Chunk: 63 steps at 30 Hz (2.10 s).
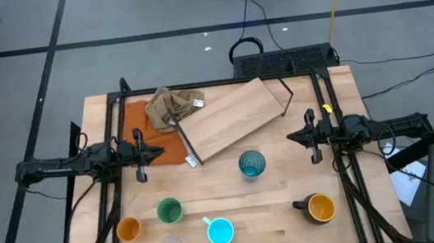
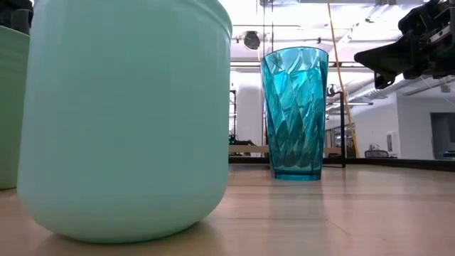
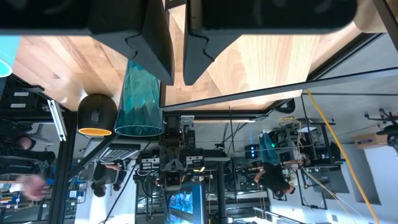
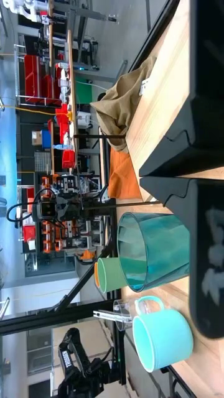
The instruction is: Stack small to large cups/mugs on shelf
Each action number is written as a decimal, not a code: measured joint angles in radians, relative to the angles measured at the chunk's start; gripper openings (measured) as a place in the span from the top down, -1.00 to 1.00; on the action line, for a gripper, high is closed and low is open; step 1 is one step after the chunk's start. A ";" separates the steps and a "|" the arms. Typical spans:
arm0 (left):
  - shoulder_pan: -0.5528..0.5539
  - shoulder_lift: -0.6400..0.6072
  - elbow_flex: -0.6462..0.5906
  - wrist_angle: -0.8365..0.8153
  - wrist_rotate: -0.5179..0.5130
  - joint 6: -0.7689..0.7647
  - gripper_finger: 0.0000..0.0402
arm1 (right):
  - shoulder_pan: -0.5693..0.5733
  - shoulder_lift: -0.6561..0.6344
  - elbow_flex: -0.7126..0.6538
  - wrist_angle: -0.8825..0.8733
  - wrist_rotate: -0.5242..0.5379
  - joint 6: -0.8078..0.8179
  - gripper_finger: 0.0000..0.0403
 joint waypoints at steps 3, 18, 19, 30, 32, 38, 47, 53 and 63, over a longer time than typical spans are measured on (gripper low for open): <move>0.000 0.000 0.000 0.000 0.000 0.000 0.81 | 0.000 0.000 0.000 0.000 0.000 0.000 1.00; 0.000 0.000 0.000 0.000 0.000 0.000 0.81 | 0.000 0.000 0.000 0.000 0.000 0.000 1.00; 0.000 0.000 0.000 0.000 0.000 0.000 0.81 | 0.000 0.000 0.000 0.000 0.000 0.000 1.00; 0.000 0.000 0.000 0.000 0.000 0.000 0.81 | 0.000 0.000 0.000 0.000 0.000 0.000 1.00; 0.000 0.000 0.000 0.000 0.000 0.000 0.81 | 0.000 0.000 0.000 0.000 0.000 0.000 1.00; 0.000 0.000 0.000 0.000 0.000 0.000 0.81 | 0.000 0.000 0.000 0.000 0.000 0.000 1.00; 0.001 0.000 0.000 0.036 -0.050 0.017 0.81 | 0.000 0.000 0.000 0.000 0.000 0.000 1.00; 0.001 0.000 0.000 0.044 -0.051 0.002 0.81 | 0.000 0.000 0.000 0.000 0.000 0.000 1.00; 0.001 0.000 0.000 -0.009 -0.051 -0.015 0.97 | 0.000 0.000 0.000 0.051 0.000 0.001 1.00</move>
